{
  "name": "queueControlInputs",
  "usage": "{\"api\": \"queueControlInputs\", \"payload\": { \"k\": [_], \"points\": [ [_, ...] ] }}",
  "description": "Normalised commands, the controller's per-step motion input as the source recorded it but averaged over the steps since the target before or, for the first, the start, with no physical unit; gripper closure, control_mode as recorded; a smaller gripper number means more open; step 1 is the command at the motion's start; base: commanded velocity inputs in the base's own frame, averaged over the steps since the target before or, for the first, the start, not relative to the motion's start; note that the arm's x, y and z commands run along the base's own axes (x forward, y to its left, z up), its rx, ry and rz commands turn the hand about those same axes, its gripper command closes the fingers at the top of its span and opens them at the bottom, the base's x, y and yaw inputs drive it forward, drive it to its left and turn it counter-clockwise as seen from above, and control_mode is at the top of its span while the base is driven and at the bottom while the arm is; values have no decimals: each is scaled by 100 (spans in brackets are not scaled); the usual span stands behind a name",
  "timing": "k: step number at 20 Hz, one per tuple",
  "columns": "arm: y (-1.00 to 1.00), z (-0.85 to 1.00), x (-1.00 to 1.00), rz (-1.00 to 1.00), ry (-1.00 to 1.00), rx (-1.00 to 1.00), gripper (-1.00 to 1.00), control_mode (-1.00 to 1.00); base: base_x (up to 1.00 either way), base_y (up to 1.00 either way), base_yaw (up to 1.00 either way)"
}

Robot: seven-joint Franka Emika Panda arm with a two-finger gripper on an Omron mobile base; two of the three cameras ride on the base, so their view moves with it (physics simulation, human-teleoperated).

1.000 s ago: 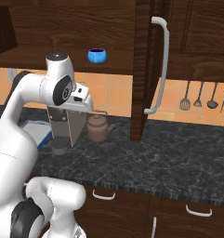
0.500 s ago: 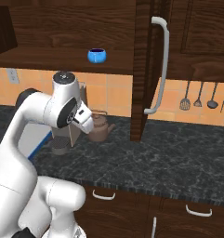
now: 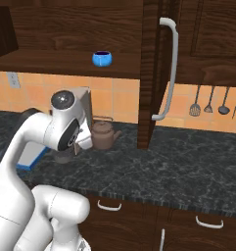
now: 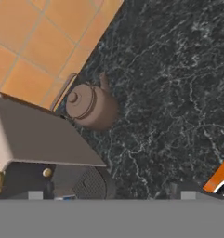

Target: Pick the kettle from the counter and place it on the tray. Then pick the mug from the cabinet and place it on the tray. Then close the cabinet doors.

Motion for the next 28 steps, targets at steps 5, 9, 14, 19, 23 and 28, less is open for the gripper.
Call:
{"api": "queueControlInputs", "payload": {
  "k": [5, 9, 14, 19, 23, 28],
  "points": [
    [-24, 7, 17, -16, 2, 20, -100, -100, 0, 0, 0],
    [-13, 2, 17, -3, 0, 19, -100, -100, 0, 0, 0],
    [-1, 1, 13, -2, 0, 15, -100, -100, 0, 0, 0],
    [0, 0, 20, -5, 0, 10, -100, -100, 0, 0, 0],
    [1, 0, 28, -4, 0, 3, -100, -100, 0, 0, 0],
    [1, 0, 33, -1, 0, 0, -100, -100, 0, 0, 0]
  ]
}}
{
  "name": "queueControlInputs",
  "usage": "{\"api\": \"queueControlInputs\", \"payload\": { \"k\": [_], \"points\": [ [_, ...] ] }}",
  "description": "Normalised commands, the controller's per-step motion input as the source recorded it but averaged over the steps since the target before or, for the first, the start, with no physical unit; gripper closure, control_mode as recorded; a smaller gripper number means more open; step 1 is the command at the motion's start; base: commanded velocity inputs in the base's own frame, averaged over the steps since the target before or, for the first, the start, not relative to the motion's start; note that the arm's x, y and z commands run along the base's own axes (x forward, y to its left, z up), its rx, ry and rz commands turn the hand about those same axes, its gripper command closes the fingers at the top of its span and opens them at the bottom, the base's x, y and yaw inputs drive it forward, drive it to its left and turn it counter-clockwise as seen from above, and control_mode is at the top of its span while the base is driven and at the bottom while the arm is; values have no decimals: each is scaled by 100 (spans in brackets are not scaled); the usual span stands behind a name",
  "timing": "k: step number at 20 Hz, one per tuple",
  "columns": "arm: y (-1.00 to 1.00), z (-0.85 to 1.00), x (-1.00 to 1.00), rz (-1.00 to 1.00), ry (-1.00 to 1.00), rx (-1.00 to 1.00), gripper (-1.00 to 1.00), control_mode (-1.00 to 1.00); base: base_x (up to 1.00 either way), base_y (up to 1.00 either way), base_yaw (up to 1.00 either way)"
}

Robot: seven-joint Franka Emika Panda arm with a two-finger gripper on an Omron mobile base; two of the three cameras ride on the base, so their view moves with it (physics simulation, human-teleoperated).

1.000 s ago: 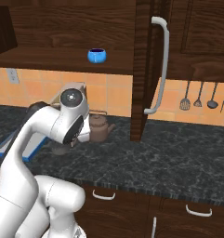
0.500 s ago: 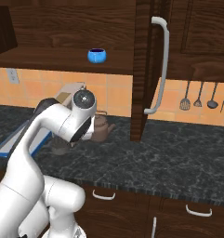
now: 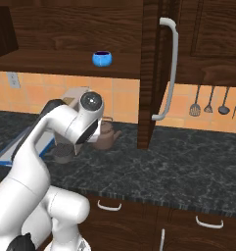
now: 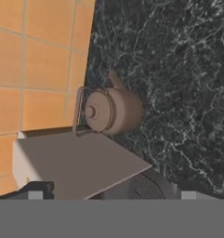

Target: Pick the kettle from the counter and place it on the tray. Then pick the mug from the cabinet and place it on the tray. Then close the cabinet doors.

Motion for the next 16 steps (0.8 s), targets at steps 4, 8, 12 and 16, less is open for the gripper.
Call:
{"api": "queueControlInputs", "payload": {
  "k": [4, 8, 12, 16],
  "points": [
    [0, -6, 26, 0, 0, 0, -100, -100, 0, 0, 0],
    [0, -15, 25, 0, 1, 0, -100, -100, 0, 0, 0],
    [0, -19, 25, 0, 1, 1, -100, -100, 0, 0, 0],
    [0, -21, 27, -1, 2, 2, -100, -100, 0, 0, 0]
  ]
}}
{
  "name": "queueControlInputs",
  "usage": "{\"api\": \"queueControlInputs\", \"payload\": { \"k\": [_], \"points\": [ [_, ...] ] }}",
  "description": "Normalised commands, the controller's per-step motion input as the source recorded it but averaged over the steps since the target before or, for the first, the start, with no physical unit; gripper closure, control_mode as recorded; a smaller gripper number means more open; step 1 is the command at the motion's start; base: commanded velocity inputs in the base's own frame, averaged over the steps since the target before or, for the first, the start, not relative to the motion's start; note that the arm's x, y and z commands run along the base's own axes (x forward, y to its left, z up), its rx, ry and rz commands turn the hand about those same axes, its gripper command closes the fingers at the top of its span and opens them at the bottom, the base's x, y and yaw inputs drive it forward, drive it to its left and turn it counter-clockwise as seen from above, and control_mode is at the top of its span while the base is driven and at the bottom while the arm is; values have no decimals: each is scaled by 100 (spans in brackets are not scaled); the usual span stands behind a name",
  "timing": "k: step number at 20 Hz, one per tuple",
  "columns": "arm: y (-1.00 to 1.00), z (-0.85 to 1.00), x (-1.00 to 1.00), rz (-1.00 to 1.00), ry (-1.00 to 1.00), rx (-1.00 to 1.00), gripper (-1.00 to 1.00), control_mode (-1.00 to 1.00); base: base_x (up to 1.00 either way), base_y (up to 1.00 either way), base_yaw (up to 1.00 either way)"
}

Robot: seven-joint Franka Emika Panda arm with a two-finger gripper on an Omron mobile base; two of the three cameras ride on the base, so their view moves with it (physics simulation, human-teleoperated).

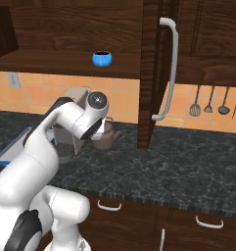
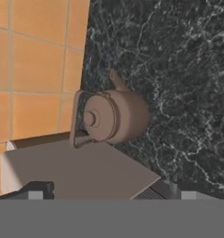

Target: Pick the kettle from the counter and place it on the tray. Then pick the mug from the cabinet and place it on the tray. Then close the cabinet doors.

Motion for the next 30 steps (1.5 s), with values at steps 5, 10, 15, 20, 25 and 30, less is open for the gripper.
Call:
{"api": "queueControlInputs", "payload": {
  "k": [5, 10, 15, 20, 25, 30],
  "points": [
    [0, -13, 30, -1, 1, 3, -100, -100, 0, 0, 0],
    [0, -3, 31, 0, 0, 6, -100, -100, 0, 0, 0],
    [0, -18, 27, 0, 2, 1, -100, -100, 0, 0, 0],
    [0, -15, 26, 0, 3, 0, -100, -100, 0, 0, 0],
    [0, -12, 17, 0, 5, 0, -100, -100, 0, 0, 0],
    [0, -7, 20, 0, 4, 0, -100, -100, 0, 0, 0]
  ]
}}
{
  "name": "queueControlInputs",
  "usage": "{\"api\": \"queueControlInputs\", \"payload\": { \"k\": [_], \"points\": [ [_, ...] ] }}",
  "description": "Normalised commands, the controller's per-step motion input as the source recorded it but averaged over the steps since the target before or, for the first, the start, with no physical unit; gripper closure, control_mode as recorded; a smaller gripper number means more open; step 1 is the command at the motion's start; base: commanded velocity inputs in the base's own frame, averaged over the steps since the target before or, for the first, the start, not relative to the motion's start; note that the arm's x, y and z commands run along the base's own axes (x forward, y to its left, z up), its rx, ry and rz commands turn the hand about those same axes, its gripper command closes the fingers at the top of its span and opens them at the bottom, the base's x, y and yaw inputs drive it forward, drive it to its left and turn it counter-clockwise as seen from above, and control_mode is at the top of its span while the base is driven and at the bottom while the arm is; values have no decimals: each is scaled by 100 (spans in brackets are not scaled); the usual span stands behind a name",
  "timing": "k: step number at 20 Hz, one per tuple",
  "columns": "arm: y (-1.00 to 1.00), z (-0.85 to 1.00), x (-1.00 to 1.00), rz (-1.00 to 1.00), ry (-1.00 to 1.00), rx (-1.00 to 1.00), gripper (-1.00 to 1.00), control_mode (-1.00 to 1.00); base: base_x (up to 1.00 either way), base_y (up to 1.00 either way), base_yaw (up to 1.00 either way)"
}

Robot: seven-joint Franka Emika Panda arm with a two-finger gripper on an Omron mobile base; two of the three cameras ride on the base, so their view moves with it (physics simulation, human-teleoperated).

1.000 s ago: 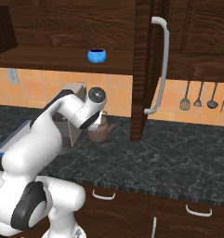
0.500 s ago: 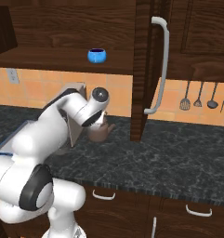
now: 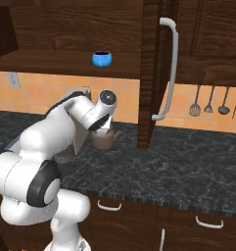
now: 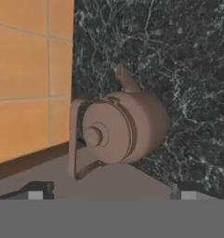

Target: Pick the kettle from the counter and place it on the tray. Then pick the mug from the cabinet and place it on the tray. Then close the cabinet doors.

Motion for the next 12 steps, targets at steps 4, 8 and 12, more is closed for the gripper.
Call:
{"api": "queueControlInputs", "payload": {
  "k": [4, 8, 12],
  "points": [
    [0, -9, 28, 0, 6, 0, -100, -100, 0, 0, 0],
    [0, -15, 33, 0, 7, 0, -100, -100, 0, 0, 0],
    [0, -16, 33, 0, 6, 0, -100, -100, 0, 0, 0]
  ]
}}
